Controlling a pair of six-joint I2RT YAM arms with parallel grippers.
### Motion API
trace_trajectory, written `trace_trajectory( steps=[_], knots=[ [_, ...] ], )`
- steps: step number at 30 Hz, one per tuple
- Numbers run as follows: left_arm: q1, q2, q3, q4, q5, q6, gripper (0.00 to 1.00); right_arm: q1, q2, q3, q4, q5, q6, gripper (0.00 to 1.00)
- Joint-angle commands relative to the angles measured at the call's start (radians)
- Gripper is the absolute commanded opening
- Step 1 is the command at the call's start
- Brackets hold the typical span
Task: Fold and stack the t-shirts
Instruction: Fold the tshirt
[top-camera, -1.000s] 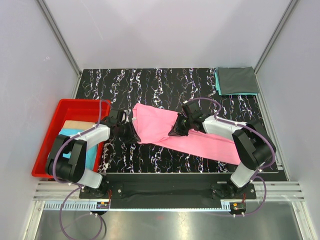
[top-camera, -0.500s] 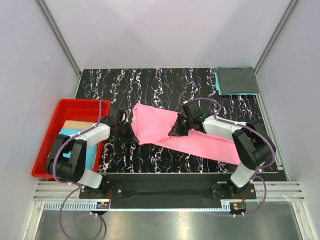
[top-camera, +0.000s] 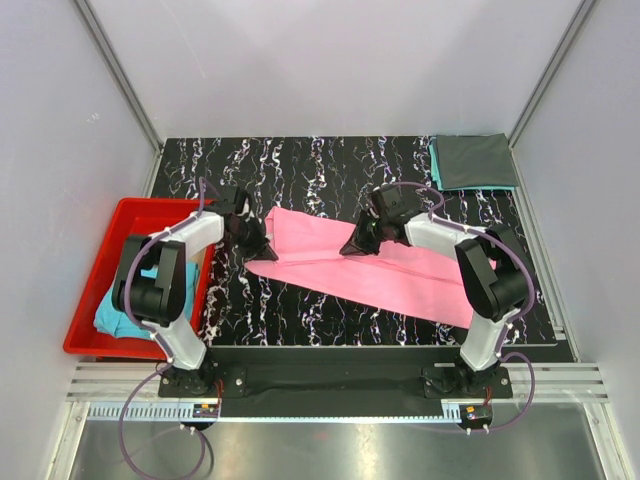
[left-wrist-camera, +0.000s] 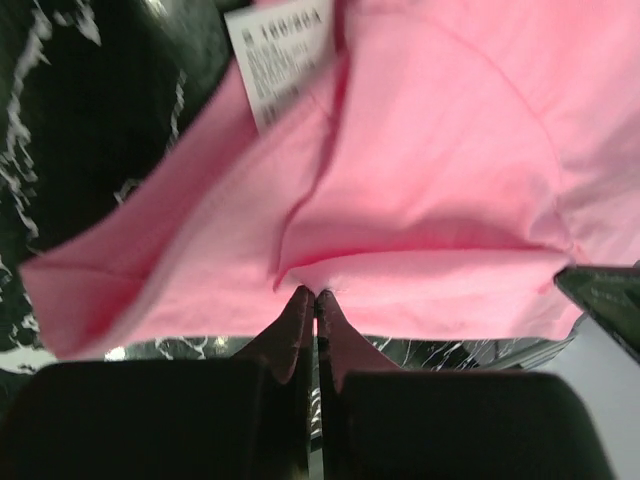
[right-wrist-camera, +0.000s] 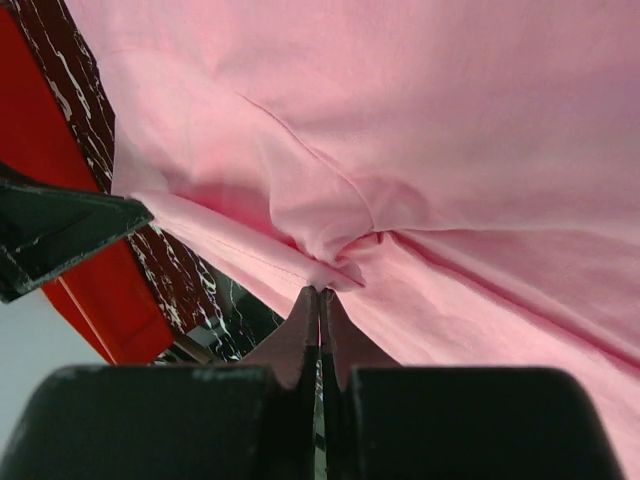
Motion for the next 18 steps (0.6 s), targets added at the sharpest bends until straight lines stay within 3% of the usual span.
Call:
trace_trajectory(
  steps=[1, 5, 8, 9, 14, 18],
  knots=[
    [0.023, 0.064, 0.105, -0.025, 0.039, -0.018, 0.01, -0.023, 0.019, 0.049, -0.015, -0.024, -0.022, 0.00],
    [0.024, 0.123, 0.184, -0.044, 0.040, -0.024, 0.04, -0.037, 0.043, 0.067, -0.012, -0.035, -0.020, 0.01],
    [0.023, 0.114, 0.218, -0.067, -0.028, -0.026, 0.23, -0.038, 0.047, 0.095, -0.011, -0.046, -0.040, 0.23],
    [0.024, 0.092, 0.215, -0.054, -0.058, -0.030, 0.33, -0.040, 0.044, 0.121, -0.014, -0.060, -0.049, 0.24],
    [0.000, -0.058, 0.205, -0.066, -0.237, -0.018, 0.40, -0.044, -0.007, 0.204, -0.142, 0.040, -0.098, 0.32],
    [-0.051, -0.095, 0.190, -0.034, -0.210, 0.026, 0.40, -0.044, -0.030, 0.204, -0.182, 0.095, -0.101, 0.29]
  ],
)
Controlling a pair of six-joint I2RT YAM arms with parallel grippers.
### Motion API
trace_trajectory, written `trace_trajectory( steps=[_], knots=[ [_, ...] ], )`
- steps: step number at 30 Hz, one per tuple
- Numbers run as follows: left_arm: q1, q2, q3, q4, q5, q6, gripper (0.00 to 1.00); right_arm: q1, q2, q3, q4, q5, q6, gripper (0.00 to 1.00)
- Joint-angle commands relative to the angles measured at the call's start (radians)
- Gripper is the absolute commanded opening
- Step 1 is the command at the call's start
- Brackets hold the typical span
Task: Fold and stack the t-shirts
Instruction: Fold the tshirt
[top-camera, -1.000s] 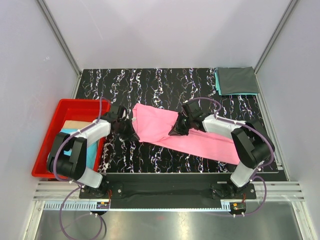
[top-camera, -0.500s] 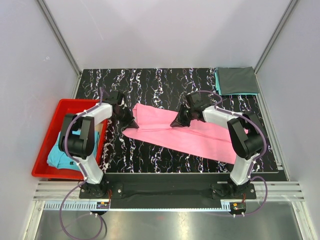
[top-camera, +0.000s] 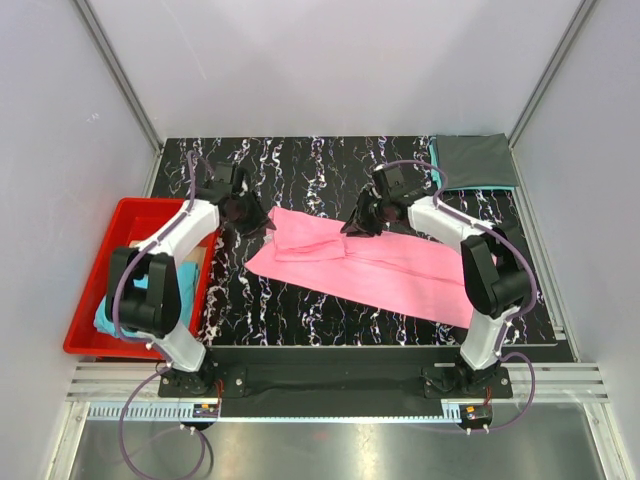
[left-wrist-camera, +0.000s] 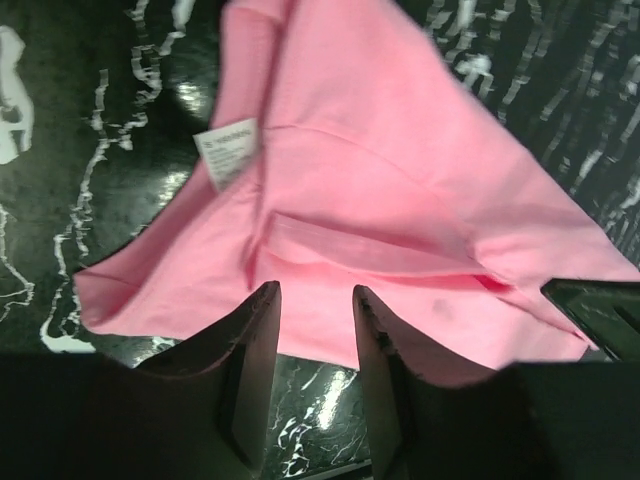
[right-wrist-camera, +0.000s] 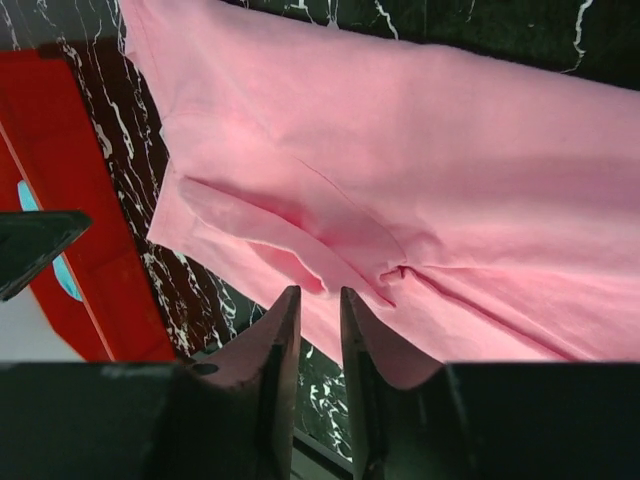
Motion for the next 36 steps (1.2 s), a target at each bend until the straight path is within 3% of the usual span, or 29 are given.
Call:
trace_trajectory(
  steps=[1, 4, 9, 15, 25, 36],
  knots=[
    [-0.060, -0.050, 0.002, 0.040, -0.015, 0.047, 0.40, -0.007, -0.060, 0.019, -0.058, 0.058, -0.028, 0.28],
    [-0.108, -0.033, -0.027, 0.066, 0.036, 0.048, 0.38, -0.002, -0.071, -0.019, -0.031, 0.032, -0.014, 0.17],
    [-0.145, -0.013, -0.098, 0.102, 0.021, 0.022, 0.32, 0.020, -0.074, -0.067, 0.024, -0.025, -0.011, 0.10],
    [-0.148, 0.004, -0.124, 0.094, -0.005, 0.028, 0.25, 0.062, -0.012, -0.048, 0.063, -0.060, -0.014, 0.08],
    [-0.149, 0.005, -0.138, 0.087, -0.073, 0.047, 0.27, 0.068, 0.089, 0.002, 0.072, -0.013, -0.022, 0.06],
    [-0.149, 0.019, -0.155, 0.086, -0.140, 0.060, 0.28, 0.037, 0.112, -0.080, 0.167, -0.034, 0.009, 0.06]
  ],
)
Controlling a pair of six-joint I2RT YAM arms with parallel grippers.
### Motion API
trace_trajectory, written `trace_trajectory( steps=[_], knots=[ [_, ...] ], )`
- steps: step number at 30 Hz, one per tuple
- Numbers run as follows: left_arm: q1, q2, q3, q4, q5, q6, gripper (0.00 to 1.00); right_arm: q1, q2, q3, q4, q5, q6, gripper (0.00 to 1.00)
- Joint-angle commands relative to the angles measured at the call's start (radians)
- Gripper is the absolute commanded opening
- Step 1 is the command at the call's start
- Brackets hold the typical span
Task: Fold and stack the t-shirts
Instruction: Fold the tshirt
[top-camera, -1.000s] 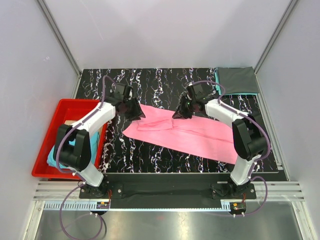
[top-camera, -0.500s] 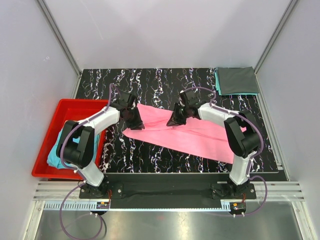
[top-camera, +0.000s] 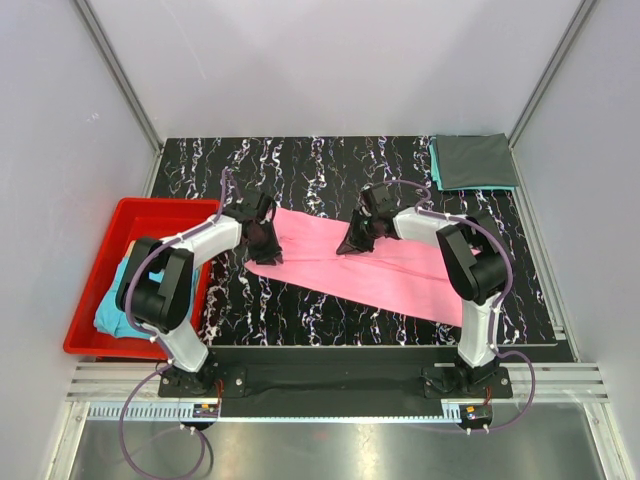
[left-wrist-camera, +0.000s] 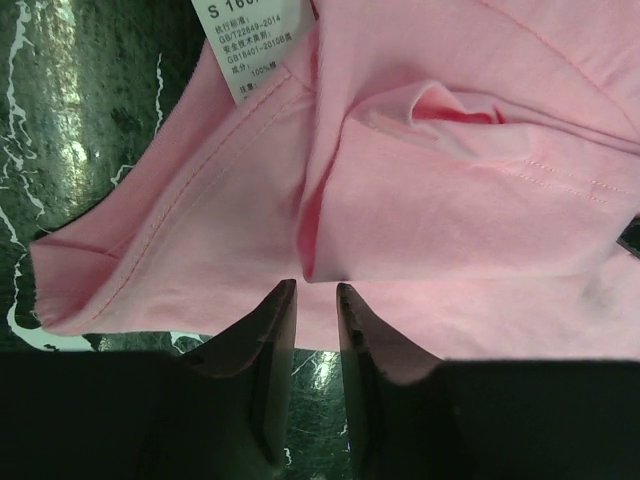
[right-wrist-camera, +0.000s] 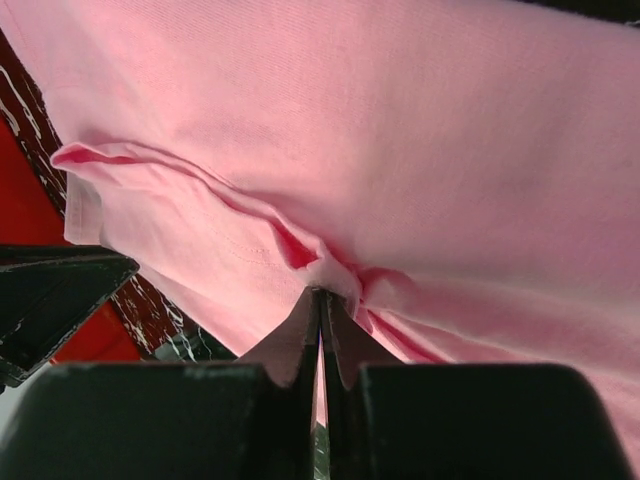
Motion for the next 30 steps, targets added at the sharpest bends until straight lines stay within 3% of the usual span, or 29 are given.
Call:
trace_trajectory(
  steps=[1, 10, 18, 25, 30],
  knots=[
    [0.002, -0.028, 0.002, 0.040, -0.015, 0.007, 0.28, -0.002, -0.038, -0.022, 0.058, -0.001, 0.009, 0.06],
    [-0.001, -0.070, 0.065, 0.111, 0.072, 0.010, 0.29, -0.002, -0.098, 0.028, -0.014, 0.002, -0.006, 0.10],
    [-0.001, 0.103, 0.098, 0.158, 0.025, 0.005, 0.28, -0.013, -0.050, -0.016, 0.038, 0.038, -0.022, 0.10],
    [0.000, 0.244, 0.154, 0.075, -0.095, -0.007, 0.29, -0.030, -0.058, -0.082, 0.065, 0.062, -0.043, 0.10],
    [0.028, 0.376, 0.348, 0.042, -0.087, 0.028, 0.31, -0.031, -0.154, -0.013, -0.013, 0.019, -0.055, 0.15]
  ],
)
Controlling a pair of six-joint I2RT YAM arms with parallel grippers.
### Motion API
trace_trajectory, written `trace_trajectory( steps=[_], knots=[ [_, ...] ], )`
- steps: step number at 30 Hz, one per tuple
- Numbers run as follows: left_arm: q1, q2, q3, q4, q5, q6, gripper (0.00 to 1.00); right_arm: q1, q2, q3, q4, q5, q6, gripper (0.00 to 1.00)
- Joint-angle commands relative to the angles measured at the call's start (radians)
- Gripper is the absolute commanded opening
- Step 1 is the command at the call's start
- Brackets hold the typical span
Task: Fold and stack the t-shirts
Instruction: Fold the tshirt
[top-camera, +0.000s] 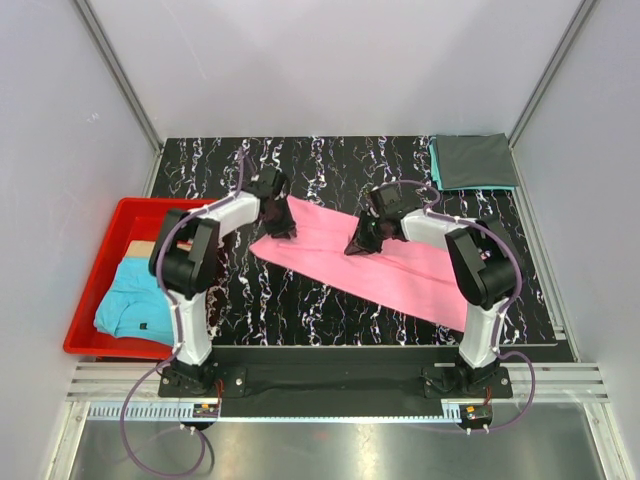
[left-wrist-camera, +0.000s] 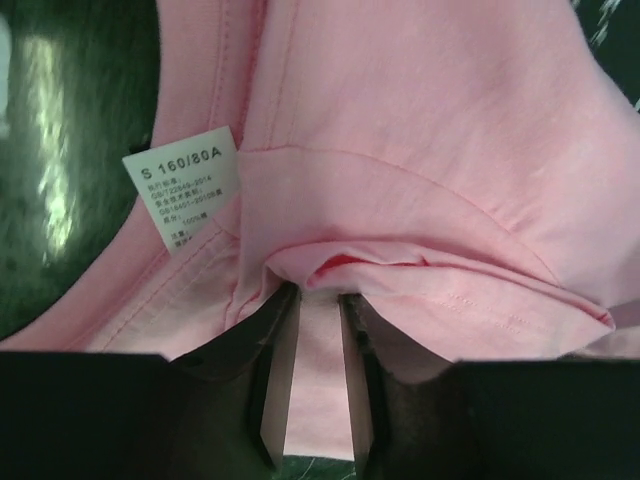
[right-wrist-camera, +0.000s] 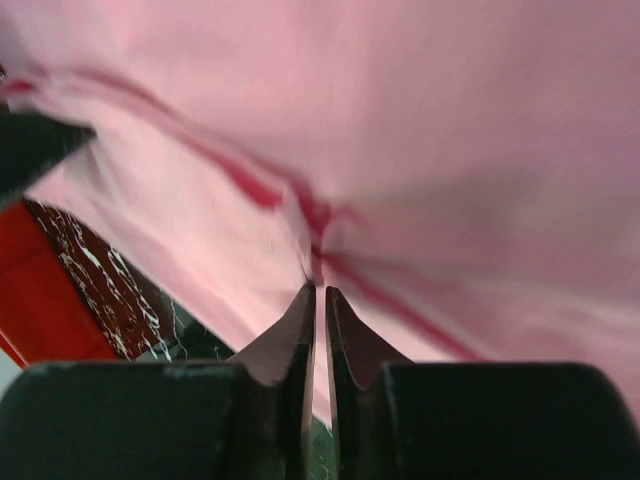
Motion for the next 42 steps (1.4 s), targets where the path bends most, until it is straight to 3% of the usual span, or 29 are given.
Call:
trace_trajectory(
  steps=[1, 5, 6, 10, 12, 17, 23, 27, 33, 42],
  knots=[
    [0.028, 0.142, 0.132, -0.037, -0.066, 0.055, 0.31, -0.004, -0.127, 0.074, -0.056, -0.011, -0.036, 0.16],
    [0.079, 0.353, 0.468, -0.045, 0.049, 0.100, 0.35, -0.010, -0.243, 0.144, -0.156, 0.012, -0.055, 0.21],
    [0.089, 0.393, 0.630, -0.042, 0.080, 0.098, 0.36, -0.010, -0.284, 0.150, -0.183, 0.018, -0.056, 0.23],
    [0.125, 0.478, 0.817, 0.102, 0.351, 0.029, 0.43, -0.021, -0.365, 0.178, -0.245, 0.038, -0.069, 0.24],
    [0.123, 0.399, 0.771, 0.145, 0.370, 0.020, 0.48, -0.025, -0.420, 0.192, -0.281, 0.058, -0.078, 0.24],
    [0.084, 0.075, 0.327, 0.381, 0.347, -0.047, 0.49, -0.027, -0.541, 0.192, -0.320, 0.116, -0.075, 0.26],
    [-0.088, -0.082, 0.100, 0.389, 0.333, -0.063, 0.38, -0.031, -0.676, 0.189, -0.415, 0.196, -0.106, 0.26],
    [-0.206, -0.064, 0.068, 0.406, 0.281, -0.077, 0.31, -0.038, -0.754, 0.186, -0.455, 0.211, -0.112, 0.25],
    [-0.312, 0.105, 0.174, 0.295, 0.243, -0.109, 0.25, -0.036, -0.835, 0.151, -0.464, 0.223, -0.095, 0.23],
    [-0.319, 0.174, 0.202, 0.026, 0.050, -0.068, 0.26, -0.038, -0.833, 0.129, -0.447, 0.217, -0.089, 0.23]
  ],
)
